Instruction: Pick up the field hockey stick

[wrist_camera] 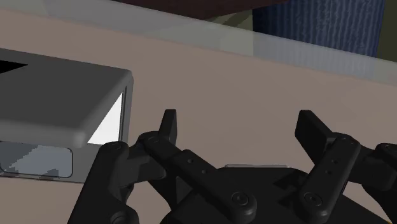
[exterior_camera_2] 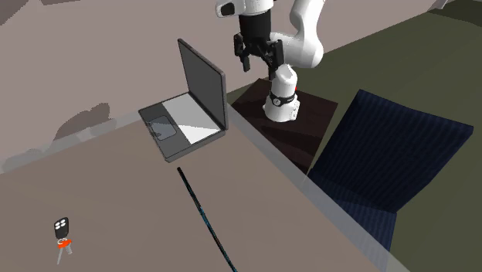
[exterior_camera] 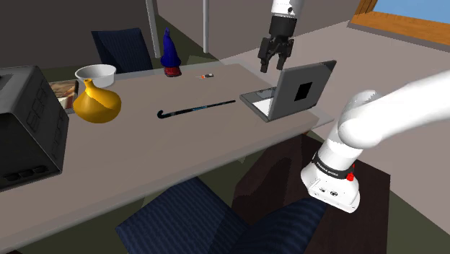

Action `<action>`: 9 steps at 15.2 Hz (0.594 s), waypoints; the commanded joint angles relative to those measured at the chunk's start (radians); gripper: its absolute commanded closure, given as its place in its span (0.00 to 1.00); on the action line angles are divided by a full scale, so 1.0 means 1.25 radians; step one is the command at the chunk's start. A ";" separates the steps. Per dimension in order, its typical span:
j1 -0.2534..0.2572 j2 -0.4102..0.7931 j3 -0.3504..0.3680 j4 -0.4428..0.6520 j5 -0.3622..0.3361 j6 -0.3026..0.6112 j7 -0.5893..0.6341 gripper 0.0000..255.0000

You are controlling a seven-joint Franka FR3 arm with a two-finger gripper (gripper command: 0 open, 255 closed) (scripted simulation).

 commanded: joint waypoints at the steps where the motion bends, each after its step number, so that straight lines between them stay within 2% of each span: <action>1: 0.000 0.000 0.000 0.000 0.000 0.000 0.000 0.00; 9: 0.047 0.221 -0.071 0.033 -0.047 0.188 -0.260 0.00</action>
